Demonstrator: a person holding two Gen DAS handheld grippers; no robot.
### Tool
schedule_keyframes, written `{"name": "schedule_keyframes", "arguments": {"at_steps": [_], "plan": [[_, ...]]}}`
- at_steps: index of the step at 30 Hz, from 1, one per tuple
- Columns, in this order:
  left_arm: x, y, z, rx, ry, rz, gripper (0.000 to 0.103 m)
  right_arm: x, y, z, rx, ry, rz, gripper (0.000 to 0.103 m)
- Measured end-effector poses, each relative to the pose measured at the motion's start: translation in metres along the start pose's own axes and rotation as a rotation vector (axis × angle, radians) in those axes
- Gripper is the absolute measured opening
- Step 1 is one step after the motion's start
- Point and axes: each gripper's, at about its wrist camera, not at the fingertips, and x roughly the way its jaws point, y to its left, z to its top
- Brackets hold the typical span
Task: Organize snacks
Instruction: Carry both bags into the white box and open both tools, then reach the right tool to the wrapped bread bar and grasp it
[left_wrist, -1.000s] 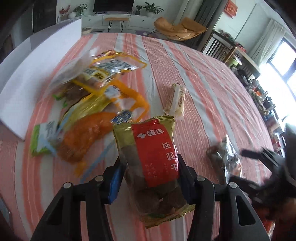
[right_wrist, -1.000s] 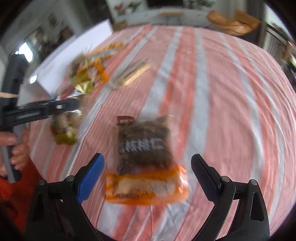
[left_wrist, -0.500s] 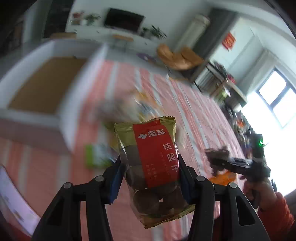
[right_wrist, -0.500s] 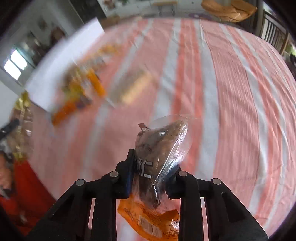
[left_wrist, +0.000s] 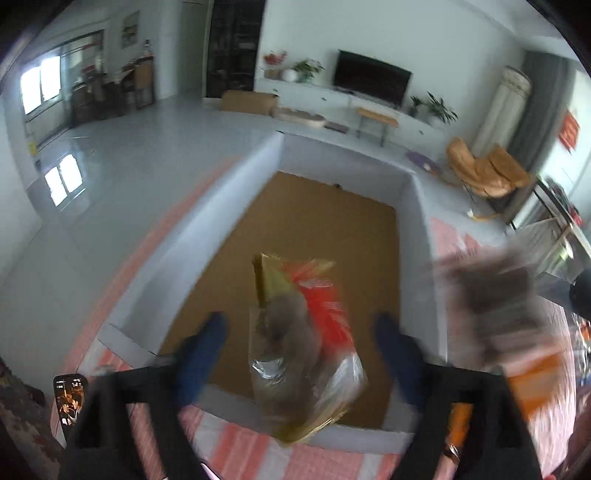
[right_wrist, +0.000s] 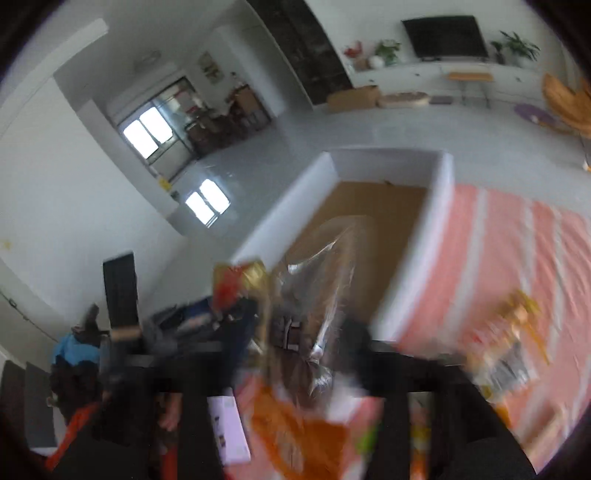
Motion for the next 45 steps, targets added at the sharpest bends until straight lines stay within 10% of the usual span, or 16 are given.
{"name": "schedule_keyframes", "arguments": {"at_steps": [8,13,18,29,45], "plan": [[-0.047,-0.025,-0.060,0.047,-0.090,-0.122,0.102,-0.028,-0.032,-0.071,-0.113,-0.114,-0.173,0.098],[-0.064,-0.097,-0.165,0.189,0.022,-0.293,0.102,-0.075,-0.123,-0.187,-0.149,-0.060,-0.453,0.098],[-0.041,-0.158,-0.244,0.270,0.121,-0.301,0.102,-0.123,-0.187,-0.284,-0.037,-0.004,-0.635,0.098],[-0.004,-0.196,-0.298,0.428,0.162,-0.127,0.103,-0.141,-0.213,-0.315,0.051,-0.017,-0.692,0.098],[0.001,-0.199,-0.292,0.416,0.137,-0.117,0.103,-0.138,-0.228,-0.319,0.095,0.003,-0.658,0.099]]}}
